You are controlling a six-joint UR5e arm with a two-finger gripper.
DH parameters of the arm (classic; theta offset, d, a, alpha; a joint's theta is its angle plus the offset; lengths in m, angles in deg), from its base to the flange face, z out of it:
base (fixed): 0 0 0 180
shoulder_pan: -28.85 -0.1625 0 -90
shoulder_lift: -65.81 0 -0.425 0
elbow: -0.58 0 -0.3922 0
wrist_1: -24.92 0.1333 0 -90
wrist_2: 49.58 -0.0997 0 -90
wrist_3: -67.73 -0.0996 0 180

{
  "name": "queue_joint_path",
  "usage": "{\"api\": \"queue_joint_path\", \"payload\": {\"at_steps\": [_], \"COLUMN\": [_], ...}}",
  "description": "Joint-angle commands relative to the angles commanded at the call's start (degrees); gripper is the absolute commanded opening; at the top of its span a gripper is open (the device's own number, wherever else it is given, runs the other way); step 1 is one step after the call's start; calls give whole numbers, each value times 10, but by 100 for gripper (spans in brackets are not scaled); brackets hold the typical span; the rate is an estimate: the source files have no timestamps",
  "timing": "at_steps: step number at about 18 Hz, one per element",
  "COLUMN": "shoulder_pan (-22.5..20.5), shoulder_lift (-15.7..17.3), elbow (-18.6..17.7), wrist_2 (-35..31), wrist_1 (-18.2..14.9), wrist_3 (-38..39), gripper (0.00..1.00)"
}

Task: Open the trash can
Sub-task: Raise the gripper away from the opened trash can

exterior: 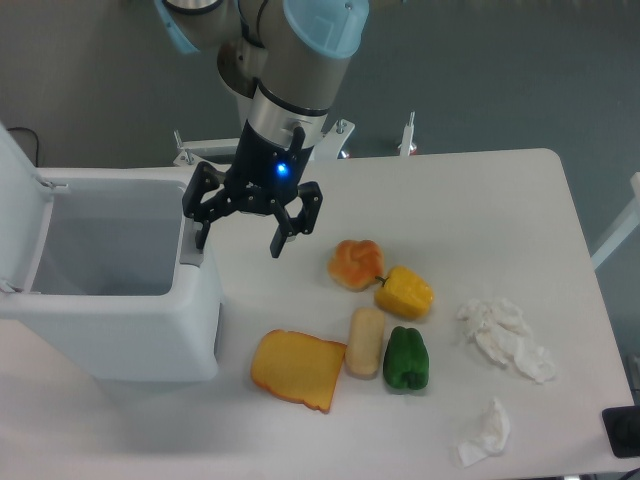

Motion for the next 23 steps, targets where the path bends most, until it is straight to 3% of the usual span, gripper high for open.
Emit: {"api": "queue_joint_path", "payload": {"at_steps": [5, 9, 12, 16, 23], "shoulder_pan": [-3, -16, -16, -18, -23], "shoulder_lift": [-9, -9, -7, -7, -11], "elbow": [36, 43, 43, 43, 41], "wrist_2": [-2, -17, -57, -105, -210], "wrist_1": [3, 4, 4, 9, 10], "wrist_3": [-17, -66, -152, -186, -331], "gripper": [100, 100, 100, 100, 100]}}
